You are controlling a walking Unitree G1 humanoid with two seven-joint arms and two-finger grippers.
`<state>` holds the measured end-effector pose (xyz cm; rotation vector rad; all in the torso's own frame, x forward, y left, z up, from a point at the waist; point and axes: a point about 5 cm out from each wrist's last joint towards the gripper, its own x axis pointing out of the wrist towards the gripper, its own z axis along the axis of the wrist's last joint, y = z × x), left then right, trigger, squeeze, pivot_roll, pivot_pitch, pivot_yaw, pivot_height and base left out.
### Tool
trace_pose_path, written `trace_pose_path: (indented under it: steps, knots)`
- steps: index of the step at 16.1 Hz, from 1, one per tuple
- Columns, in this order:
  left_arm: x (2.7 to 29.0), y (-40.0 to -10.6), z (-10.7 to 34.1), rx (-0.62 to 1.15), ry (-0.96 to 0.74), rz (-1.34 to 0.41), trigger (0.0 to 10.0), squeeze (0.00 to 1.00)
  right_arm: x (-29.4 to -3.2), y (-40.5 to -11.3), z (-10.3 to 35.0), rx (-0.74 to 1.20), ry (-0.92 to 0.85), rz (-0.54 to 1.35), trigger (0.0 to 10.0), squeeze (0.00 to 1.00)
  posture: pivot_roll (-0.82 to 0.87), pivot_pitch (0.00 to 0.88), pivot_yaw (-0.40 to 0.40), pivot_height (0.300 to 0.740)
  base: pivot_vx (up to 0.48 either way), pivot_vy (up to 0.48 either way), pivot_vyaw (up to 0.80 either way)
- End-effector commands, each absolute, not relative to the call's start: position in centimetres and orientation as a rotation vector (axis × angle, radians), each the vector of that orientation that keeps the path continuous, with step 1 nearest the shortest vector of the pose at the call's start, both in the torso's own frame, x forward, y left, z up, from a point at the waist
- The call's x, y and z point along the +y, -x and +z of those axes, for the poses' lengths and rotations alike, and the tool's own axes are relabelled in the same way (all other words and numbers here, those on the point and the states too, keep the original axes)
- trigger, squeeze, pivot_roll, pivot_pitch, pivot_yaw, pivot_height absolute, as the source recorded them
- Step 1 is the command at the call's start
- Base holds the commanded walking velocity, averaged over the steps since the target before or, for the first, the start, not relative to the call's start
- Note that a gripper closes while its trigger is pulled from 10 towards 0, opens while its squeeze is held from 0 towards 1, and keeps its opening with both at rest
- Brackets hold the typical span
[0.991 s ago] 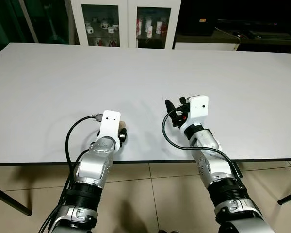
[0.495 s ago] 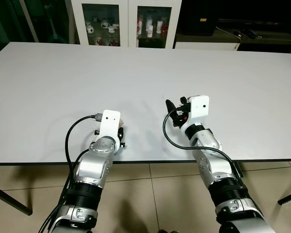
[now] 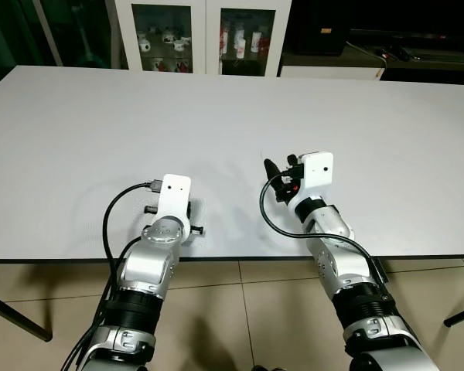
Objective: Picking trash to rubbish bin
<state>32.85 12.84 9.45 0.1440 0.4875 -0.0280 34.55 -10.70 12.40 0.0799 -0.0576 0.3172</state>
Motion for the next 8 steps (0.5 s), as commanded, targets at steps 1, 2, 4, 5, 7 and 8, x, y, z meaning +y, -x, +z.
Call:
trace_pose_path:
  steps: [1, 2, 4, 5, 7, 8]
  knots:
    - [13.3, -32.4, 7.9, 0.549, -0.13, 0.002, 3.5, 0.0, -11.0, -34.7, 12.8, -0.066, -0.084, 0.31, 10.0, 0.0, 0.01, 0.017, -0.061, 0.74, 0.0, 0.0, 0.0]
    - [13.2, -32.7, 8.5, 0.507, -0.123, 0.009, 10.0, 0.0, -11.0, -34.7, 12.9, -0.067, -0.084, 0.309, 10.0, 0.0, 0.01, 0.015, -0.061, 0.74, 0.0, 0.0, 0.0]
    - [12.9, -34.0, 12.4, 0.204, -0.124, 0.021, 10.0, 0.0, -11.2, -34.8, 12.9, -0.071, -0.084, 0.296, 10.0, 0.0, 0.01, 0.014, -0.061, 0.74, 0.0, 0.0, 0.0]
    - [12.7, -34.2, 13.2, 0.136, -0.143, 0.014, 10.0, 0.0, -11.2, -34.9, 12.9, -0.075, -0.087, 0.288, 10.0, 0.0, 0.01, 0.014, -0.06, 0.74, 0.0, 0.0, 0.0]
    - [12.6, -34.2, 13.7, 0.072, -0.166, 0.019, 10.0, 0.0, -11.4, -35.0, 13.1, -0.09, -0.098, 0.275, 10.0, 0.0, 0.01, 0.014, -0.06, 0.74, 0.0, 0.0, 0.0]
    - [12.9, -34.2, 14.0, 0.038, -0.145, 0.063, 10.0, 0.0, -11.5, -35.0, 13.3, -0.101, -0.104, 0.267, 10.0, 0.0, 0.01, 0.015, -0.06, 0.74, 0.0, 0.0, 0.0]
